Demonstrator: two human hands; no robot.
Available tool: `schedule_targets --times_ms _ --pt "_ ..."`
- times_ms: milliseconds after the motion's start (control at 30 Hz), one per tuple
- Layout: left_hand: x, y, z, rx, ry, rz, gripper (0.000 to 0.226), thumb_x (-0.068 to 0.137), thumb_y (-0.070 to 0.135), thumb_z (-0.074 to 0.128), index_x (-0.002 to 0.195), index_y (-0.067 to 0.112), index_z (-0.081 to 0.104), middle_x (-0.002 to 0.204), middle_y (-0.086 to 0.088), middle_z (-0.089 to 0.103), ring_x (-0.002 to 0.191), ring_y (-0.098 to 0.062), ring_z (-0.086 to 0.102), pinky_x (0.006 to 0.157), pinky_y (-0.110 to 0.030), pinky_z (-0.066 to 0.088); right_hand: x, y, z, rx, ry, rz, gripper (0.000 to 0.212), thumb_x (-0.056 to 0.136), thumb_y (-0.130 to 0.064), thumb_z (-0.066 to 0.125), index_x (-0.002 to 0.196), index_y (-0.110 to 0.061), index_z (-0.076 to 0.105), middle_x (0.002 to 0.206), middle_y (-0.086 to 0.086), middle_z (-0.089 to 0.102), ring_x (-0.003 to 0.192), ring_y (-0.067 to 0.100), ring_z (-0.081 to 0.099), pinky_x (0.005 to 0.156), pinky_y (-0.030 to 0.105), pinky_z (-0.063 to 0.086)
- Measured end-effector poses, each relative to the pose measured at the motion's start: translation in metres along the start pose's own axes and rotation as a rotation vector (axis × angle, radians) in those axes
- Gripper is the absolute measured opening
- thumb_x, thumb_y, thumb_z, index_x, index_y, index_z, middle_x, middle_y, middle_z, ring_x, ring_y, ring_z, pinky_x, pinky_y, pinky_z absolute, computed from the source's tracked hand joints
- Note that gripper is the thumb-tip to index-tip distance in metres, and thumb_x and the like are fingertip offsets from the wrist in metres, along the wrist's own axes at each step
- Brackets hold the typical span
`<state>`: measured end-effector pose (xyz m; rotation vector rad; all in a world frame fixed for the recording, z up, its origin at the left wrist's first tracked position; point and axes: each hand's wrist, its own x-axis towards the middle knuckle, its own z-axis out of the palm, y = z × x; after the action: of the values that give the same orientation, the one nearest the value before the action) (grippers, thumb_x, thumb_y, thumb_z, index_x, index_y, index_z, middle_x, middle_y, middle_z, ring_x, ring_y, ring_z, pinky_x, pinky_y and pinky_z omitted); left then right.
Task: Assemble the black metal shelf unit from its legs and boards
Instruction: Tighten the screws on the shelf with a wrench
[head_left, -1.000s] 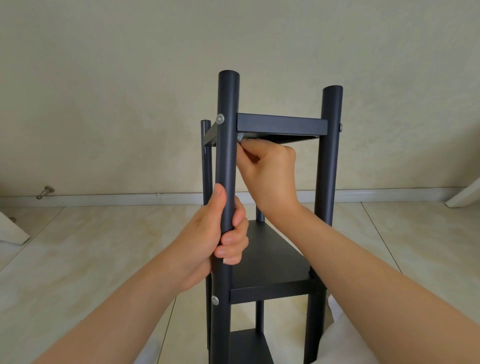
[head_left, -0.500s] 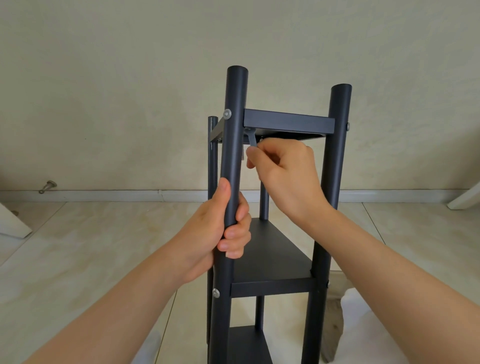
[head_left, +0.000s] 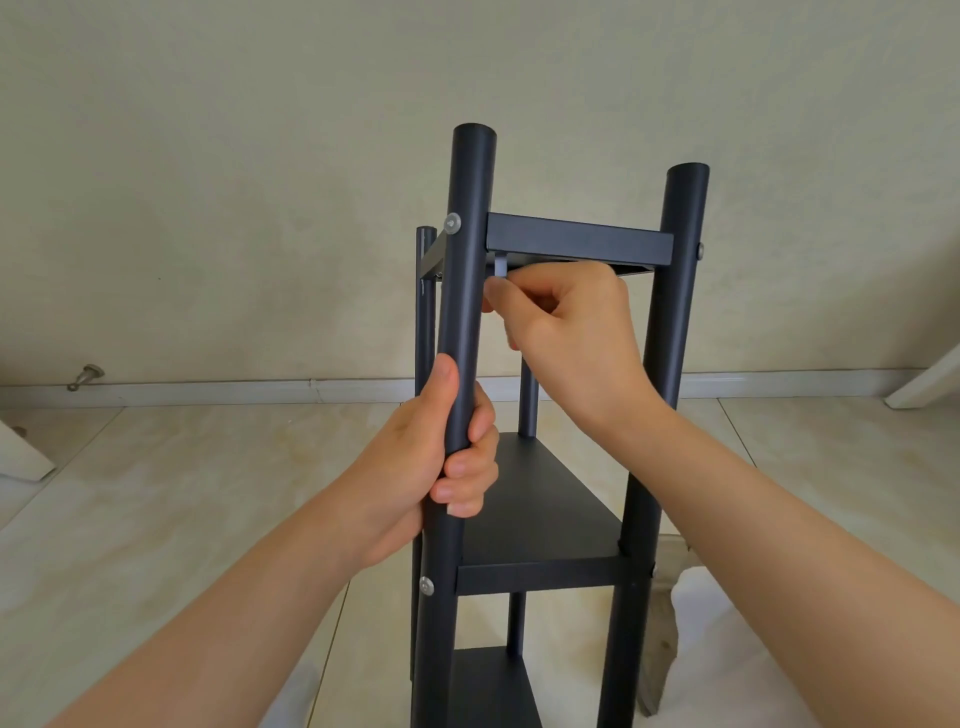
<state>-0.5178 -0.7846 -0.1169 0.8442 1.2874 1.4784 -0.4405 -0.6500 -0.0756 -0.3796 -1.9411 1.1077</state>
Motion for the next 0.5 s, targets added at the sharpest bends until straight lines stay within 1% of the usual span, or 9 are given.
schedule_targets --times_ms 67,133,233,267,333,367,400,433,500 --pt "0.0 0.0 0.0 0.004 -0.001 0.0 0.059 0.07 0.081 0.046 0.065 0.022 0.049 0.051 0.005 0.032 0.04 -0.008 0.026 0.042 -0.02 0.033 -0.001 0.002 0.001 0.002 -0.008 0.003 0.041 0.096 -0.012 0.058 0.055 -0.011 0.063 0.038 -0.012 0.045 0.041 0.006 0.041 0.052 0.014 0.033" --pt "0.001 0.001 0.0 0.006 -0.001 -0.002 0.059 0.07 0.081 0.046 0.065 0.022 0.049 0.052 0.005 0.032 0.04 -0.008 0.026 0.042 -0.02 0.033 -0.001 0.005 0.004 0.015 -0.02 0.001 0.04 0.097 -0.014 0.057 0.059 -0.006 0.066 0.038 -0.017 0.048 0.039 0.005 0.042 0.05 0.011 0.031" --pt "0.001 0.0 0.0 0.0 -0.005 -0.003 0.059 0.07 0.081 0.047 0.066 0.022 0.049 0.051 0.005 0.033 0.039 -0.007 0.026 0.042 -0.02 0.033 -0.001 0.01 0.011 0.015 -0.008 -0.032 0.039 0.098 -0.015 0.057 0.063 -0.003 0.068 0.051 -0.011 0.061 0.044 0.007 0.045 0.051 0.017 0.036" --pt "0.0 0.0 0.0 -0.004 -0.007 -0.004 0.059 0.07 0.081 0.047 0.066 0.022 0.049 0.051 0.005 0.033 0.039 -0.007 0.026 0.041 -0.02 0.033 -0.001 0.012 0.014 0.007 0.007 -0.048 0.039 0.098 -0.014 0.057 0.061 -0.003 0.067 0.052 -0.013 0.061 0.045 0.007 0.047 0.052 0.016 0.037" --pt "0.0 0.0 0.0 -0.008 -0.013 -0.004 0.059 0.07 0.081 0.048 0.065 0.022 0.049 0.051 0.005 0.033 0.039 -0.007 0.026 0.041 -0.02 0.033 0.001 0.015 0.018 -0.014 0.043 -0.087 0.043 0.097 -0.01 0.058 0.054 -0.009 0.057 0.044 -0.022 0.052 0.046 0.002 0.049 0.053 0.011 0.033" --pt "-0.001 0.0 0.0 -0.008 -0.015 -0.004 0.059 0.07 0.081 0.048 0.065 0.022 0.049 0.051 0.005 0.033 0.039 -0.007 0.026 0.042 -0.02 0.033 0.002 0.016 0.021 -0.022 0.058 -0.106 0.048 0.097 -0.008 0.058 0.05 -0.015 0.05 0.041 -0.023 0.047 0.045 0.002 0.048 0.052 0.01 0.032" --pt "-0.001 0.0 0.001 -0.006 -0.014 -0.003 0.059 0.07 0.08 0.048 0.066 0.022 0.049 0.051 0.005 0.033 0.039 -0.007 0.026 0.042 -0.02 0.033 0.003 0.016 0.023 -0.026 0.073 -0.123 0.052 0.096 -0.007 0.057 0.049 -0.021 0.042 0.039 -0.019 0.043 0.044 0.003 0.045 0.051 0.01 0.03" --pt "-0.001 0.0 0.001 -0.004 -0.013 -0.002 0.059 0.07 0.08 0.047 0.066 0.022 0.049 0.052 0.005 0.032 0.04 -0.008 0.026 0.042 -0.02 0.033 0.004 0.017 0.026 -0.028 0.089 -0.136 0.054 0.096 -0.006 0.057 0.049 -0.023 0.037 0.038 -0.015 0.038 0.043 0.006 0.039 0.05 0.011 0.028" --pt "-0.001 -0.001 0.002 0.004 -0.012 0.0 0.059 0.071 0.08 0.047 0.066 0.022 0.049 0.052 0.005 0.033 0.04 -0.008 0.026 0.042 -0.02 0.033 0.006 0.018 0.029 -0.025 0.111 -0.159 0.051 0.096 -0.007 0.057 0.051 -0.017 0.037 0.043 -0.013 0.029 0.046 0.01 0.029 0.048 0.014 0.024"
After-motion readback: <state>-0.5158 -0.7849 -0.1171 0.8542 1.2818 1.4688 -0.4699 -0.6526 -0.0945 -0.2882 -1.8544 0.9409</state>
